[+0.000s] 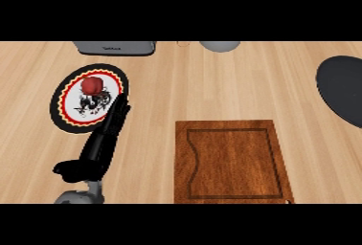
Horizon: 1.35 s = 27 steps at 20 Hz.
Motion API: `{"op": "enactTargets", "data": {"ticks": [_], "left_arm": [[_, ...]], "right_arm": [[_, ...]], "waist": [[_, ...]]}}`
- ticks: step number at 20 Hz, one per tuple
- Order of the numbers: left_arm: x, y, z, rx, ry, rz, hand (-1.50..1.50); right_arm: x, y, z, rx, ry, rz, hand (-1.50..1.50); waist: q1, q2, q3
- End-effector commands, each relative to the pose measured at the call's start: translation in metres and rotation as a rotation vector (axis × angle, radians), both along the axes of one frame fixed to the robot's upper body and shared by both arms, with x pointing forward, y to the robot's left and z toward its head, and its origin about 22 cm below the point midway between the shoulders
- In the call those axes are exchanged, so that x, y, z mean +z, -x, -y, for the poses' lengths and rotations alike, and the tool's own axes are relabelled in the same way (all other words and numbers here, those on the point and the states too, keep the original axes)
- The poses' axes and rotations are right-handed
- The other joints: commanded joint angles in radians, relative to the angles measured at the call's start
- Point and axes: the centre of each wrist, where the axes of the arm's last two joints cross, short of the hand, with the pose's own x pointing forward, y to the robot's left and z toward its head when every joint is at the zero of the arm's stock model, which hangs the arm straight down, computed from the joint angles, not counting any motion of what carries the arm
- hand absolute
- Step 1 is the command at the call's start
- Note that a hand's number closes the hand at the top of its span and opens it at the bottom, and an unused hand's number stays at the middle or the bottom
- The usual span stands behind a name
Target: Pick the can from the cutting board and place it in the pan
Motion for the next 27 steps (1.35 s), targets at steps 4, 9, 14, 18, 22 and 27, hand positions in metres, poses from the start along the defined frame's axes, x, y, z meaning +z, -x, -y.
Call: {"op": "enactTargets", "data": {"ticks": [4,9,14,18,22,27], "left_arm": [[0.001,-0.005,-0.008,0.012,-0.003,-0.009,0.00],[-0.002,0.003,-0.006,0.008,0.000,-0.011,0.00],[0.000,-0.004,-0.003,0.000,0.001,-0.010,0.00],[-0.008,0.008,-0.003,0.007,0.004,-0.025,0.00],[-0.005,0.003,-0.003,0.008,0.006,-0.011,0.00],[-0.001,0.002,0.006,-0.003,0.010,-0.006,0.00]], "right_arm": [[-0.008,0.029,0.015,0.166,-0.072,0.100,-1.50],[-0.008,0.033,0.017,0.186,-0.049,0.073,-1.50],[-0.018,0.037,0.015,0.165,-0.014,0.074,-1.50],[-0.013,0.053,0.026,0.147,0.014,0.063,-1.50],[-0.013,0.047,0.022,0.144,0.060,0.072,-1.50],[-0.011,0.051,0.025,0.126,0.124,0.109,-1.50]], "waist": [[-0.020,-0.003,0.000],[-0.007,-0.007,-0.001],[-0.008,-0.003,0.000],[-0.008,-0.009,-0.001],[0.001,-0.003,0.001],[-0.001,-0.006,0.000]]}}
